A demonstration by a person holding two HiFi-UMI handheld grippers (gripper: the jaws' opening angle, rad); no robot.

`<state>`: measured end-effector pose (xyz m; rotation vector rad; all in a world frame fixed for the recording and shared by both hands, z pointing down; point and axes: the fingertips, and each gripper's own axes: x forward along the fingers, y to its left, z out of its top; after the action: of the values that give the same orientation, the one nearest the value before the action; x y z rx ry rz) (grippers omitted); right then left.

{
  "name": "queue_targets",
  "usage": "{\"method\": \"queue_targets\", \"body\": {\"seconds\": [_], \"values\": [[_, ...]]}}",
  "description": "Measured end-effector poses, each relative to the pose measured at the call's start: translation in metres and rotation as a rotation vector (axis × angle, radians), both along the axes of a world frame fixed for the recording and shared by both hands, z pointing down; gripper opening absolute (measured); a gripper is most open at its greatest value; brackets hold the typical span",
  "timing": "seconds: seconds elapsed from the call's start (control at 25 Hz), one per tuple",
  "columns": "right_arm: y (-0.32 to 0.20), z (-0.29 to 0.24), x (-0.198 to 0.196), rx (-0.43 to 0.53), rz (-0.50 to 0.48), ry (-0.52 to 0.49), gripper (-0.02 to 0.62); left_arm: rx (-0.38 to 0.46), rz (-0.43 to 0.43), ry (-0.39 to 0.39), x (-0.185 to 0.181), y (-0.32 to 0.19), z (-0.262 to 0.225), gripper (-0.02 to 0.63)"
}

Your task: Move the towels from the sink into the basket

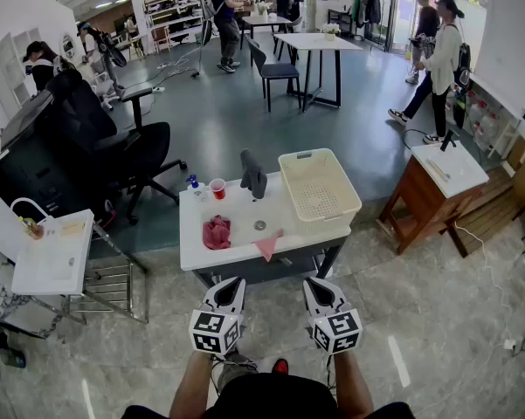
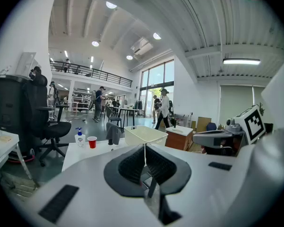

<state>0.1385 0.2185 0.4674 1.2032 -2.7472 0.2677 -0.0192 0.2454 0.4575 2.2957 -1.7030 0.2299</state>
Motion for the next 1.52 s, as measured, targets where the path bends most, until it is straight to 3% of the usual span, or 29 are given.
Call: {"method": "queue_targets", "body": {"seconds": [0.36,0.76,1.52], "values": [[-0.003,0.006,-0.004,-0.021,-0.008,-0.012,0.029,-0.009,-0.025,-0.004,-0.003,0.007,0.003,0.012],[-0.019,0.031,-0.044,-0.032,-0.071,0.043,0.029,-0.043,-0.049,-0.014,-0.028,-0.011,0.02,0.012],[-0.108,0.131,-0.099,-0.252,-0.032,0.114,0.031,-0.262,-0.029,0.003,-0.084,-0.094,0.119,0.012]]}}
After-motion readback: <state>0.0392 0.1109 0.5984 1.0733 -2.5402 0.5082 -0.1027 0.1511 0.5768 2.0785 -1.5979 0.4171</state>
